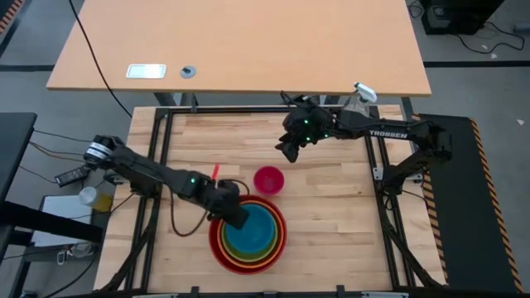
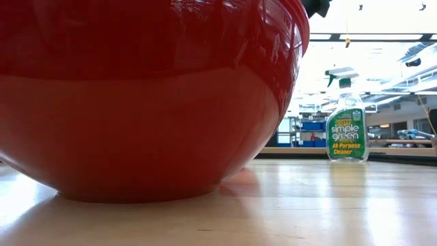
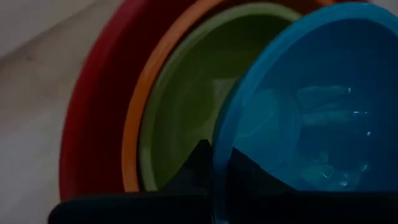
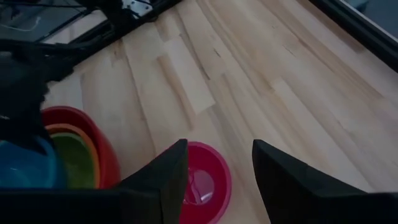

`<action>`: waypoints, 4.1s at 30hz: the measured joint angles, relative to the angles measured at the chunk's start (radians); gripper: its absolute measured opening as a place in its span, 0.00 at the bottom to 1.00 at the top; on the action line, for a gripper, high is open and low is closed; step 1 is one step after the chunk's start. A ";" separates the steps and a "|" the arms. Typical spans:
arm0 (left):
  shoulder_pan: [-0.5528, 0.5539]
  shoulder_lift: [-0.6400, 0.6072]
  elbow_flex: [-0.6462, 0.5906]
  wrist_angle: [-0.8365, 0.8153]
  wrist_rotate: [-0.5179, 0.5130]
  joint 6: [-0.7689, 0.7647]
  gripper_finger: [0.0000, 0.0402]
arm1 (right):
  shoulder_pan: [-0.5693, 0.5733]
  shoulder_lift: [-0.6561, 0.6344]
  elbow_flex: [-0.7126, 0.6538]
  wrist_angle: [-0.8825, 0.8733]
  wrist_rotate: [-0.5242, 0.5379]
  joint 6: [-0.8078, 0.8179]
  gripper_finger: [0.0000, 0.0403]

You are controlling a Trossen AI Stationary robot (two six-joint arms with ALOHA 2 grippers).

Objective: Nest bowls inside each other
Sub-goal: Stack the blue bowl on the green bowl, then stack the light pink bowl on the blue bowl

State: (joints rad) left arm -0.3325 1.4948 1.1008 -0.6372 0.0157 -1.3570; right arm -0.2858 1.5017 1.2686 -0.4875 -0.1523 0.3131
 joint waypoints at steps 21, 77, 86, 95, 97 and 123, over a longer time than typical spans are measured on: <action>-0.042 0.324 0.327 -0.399 -0.078 0.070 0.06 | 0.005 0.001 -0.001 0.008 -0.033 -0.018 0.46; -0.029 -0.104 0.326 -0.633 -0.570 0.174 0.62 | 0.052 0.446 -0.001 -0.029 -0.008 -0.123 0.16; -0.038 -0.104 0.326 -0.629 -0.543 0.199 0.62 | 0.033 0.394 -0.001 -0.067 -0.080 -0.125 0.05; -0.022 -0.103 0.326 -0.633 -0.546 0.201 0.62 | 0.022 0.199 -0.001 -0.068 -0.197 -0.126 0.07; -0.017 -0.114 0.325 -0.632 -0.545 0.204 0.62 | 0.042 0.153 -0.001 -0.038 -0.242 -0.106 0.06; 0.047 -0.384 0.327 -0.319 -0.552 0.535 0.62 | 0.530 0.417 0.346 0.101 0.206 0.307 0.07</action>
State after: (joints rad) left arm -0.2852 1.1107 1.4277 -0.9562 -0.5368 -0.8223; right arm 0.2437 1.9190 1.6146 -0.3867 0.0532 0.6205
